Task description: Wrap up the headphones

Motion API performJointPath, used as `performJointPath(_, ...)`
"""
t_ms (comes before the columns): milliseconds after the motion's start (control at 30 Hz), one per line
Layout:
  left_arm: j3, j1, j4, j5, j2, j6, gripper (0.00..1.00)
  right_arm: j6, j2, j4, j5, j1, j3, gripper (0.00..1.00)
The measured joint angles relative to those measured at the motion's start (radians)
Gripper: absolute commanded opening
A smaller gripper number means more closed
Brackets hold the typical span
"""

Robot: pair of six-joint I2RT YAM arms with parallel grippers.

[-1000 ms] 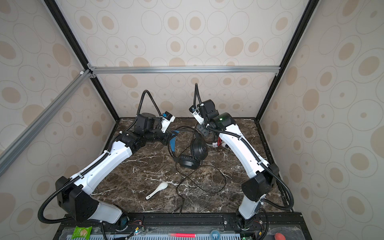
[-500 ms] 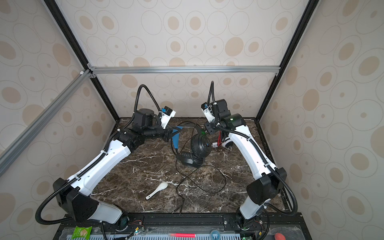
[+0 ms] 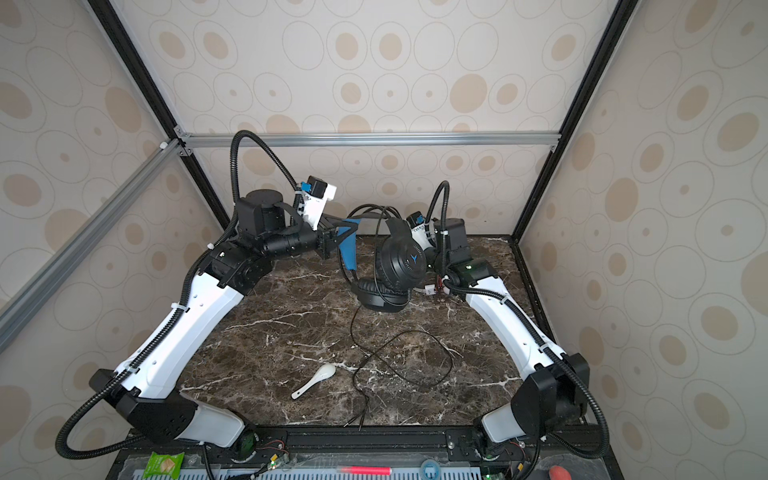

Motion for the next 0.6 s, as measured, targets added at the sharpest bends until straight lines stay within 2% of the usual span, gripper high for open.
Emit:
performJointPath(200,0.065,-0.002,-0.005,-0.006,0.028,-0.034,0.00,0.084,0.010,0.171,-0.085,-0.010,-0.049,0.57)
performJointPath(600,0.161,-0.003,-0.004,-0.016,0.061,-0.101,0.00,0.222,0.149,0.422,-0.156,-0.018,-0.085,0.60)
